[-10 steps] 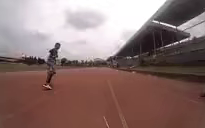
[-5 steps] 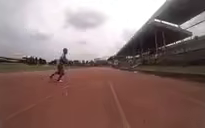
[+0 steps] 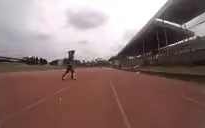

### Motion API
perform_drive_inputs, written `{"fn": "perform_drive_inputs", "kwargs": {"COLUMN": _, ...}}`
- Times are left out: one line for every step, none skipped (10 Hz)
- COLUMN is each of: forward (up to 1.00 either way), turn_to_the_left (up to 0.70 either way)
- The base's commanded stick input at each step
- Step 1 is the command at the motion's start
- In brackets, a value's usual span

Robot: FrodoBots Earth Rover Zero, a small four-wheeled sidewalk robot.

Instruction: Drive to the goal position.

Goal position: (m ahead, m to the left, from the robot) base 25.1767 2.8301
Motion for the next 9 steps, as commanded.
{"fn": "perform_drive_inputs", "kwargs": {"forward": 0.70, "turn_to_the_left": 0.00}}
{"fn": "perform_drive_inputs", "kwargs": {"forward": 0.70, "turn_to_the_left": 0.00}}
{"fn": "perform_drive_inputs", "kwargs": {"forward": 0.70, "turn_to_the_left": 0.00}}
{"fn": "perform_drive_inputs", "kwargs": {"forward": 0.70, "turn_to_the_left": 0.00}}
{"fn": "perform_drive_inputs", "kwargs": {"forward": 0.70, "turn_to_the_left": 0.00}}
{"fn": "perform_drive_inputs", "kwargs": {"forward": 0.70, "turn_to_the_left": 0.00}}
{"fn": "perform_drive_inputs", "kwargs": {"forward": 0.70, "turn_to_the_left": 0.00}}
{"fn": "perform_drive_inputs", "kwargs": {"forward": 0.70, "turn_to_the_left": 0.00}}
{"fn": "perform_drive_inputs", "kwargs": {"forward": 0.70, "turn_to_the_left": 0.00}}
